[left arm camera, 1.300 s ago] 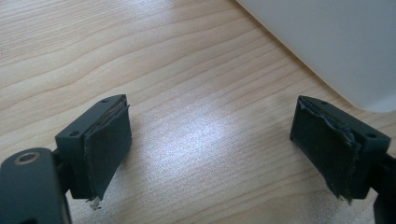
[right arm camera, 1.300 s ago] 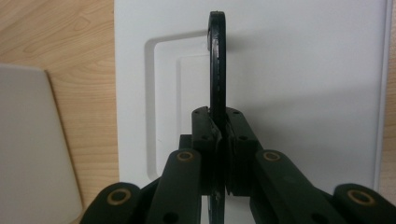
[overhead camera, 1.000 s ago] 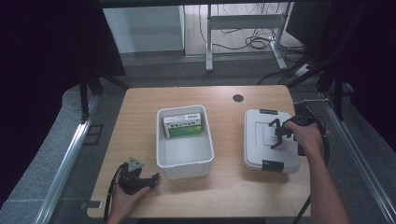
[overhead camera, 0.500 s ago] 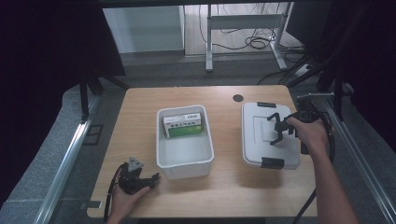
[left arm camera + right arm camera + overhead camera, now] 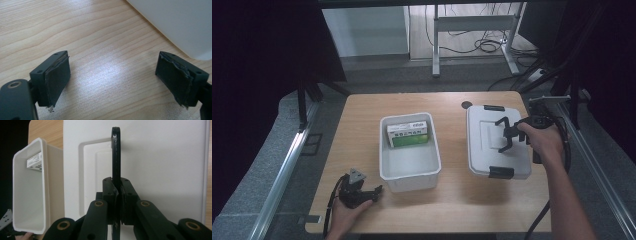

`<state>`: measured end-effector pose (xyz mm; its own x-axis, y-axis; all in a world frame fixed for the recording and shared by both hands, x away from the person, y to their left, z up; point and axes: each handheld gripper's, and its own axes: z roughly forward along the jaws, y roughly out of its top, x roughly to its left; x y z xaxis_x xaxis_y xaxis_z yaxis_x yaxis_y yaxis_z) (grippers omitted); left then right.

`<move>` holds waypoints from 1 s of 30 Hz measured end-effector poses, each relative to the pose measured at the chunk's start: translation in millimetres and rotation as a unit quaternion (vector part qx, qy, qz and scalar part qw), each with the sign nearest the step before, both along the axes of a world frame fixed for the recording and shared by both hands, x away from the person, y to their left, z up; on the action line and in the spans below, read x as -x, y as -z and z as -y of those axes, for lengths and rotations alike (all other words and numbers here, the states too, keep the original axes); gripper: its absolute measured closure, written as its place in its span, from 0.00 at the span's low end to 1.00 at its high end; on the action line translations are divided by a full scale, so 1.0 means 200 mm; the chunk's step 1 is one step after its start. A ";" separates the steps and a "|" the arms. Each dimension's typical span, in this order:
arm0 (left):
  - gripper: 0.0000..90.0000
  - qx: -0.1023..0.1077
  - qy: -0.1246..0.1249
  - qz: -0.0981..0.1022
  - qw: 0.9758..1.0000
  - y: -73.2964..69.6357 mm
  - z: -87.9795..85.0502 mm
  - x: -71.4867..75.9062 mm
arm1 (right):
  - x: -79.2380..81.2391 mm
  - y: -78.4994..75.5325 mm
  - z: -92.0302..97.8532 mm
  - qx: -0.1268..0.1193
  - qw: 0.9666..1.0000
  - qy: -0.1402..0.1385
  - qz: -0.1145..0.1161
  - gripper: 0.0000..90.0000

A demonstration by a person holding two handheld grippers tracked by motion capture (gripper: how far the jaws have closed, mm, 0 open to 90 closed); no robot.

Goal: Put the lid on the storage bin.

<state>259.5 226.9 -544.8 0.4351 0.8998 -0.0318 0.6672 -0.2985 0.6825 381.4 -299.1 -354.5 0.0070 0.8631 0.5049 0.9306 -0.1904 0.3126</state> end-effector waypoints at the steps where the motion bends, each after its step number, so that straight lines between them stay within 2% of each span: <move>1: 0.14 0.000 0.000 0.000 1.000 0.00 0.00 0.00 | 0.00 -0.01 -0.01 -0.001 1.000 -0.003 0.003 0.94; 24: 0.14 0.000 0.000 -0.001 1.000 0.00 0.00 0.00 | 0.02 -0.15 -0.16 -0.021 0.999 -0.033 0.022 0.94; 30: 0.14 -0.001 0.000 -0.001 1.000 0.00 0.00 0.00 | 0.02 -0.19 -0.22 -0.027 0.998 -0.046 0.029 0.94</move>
<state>259.5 227.1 -544.7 0.4359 0.8995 -0.0315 0.6683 -0.3001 0.6807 377.2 -254.3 -316.7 -0.1024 0.8305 0.5476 0.9254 -0.1223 0.3586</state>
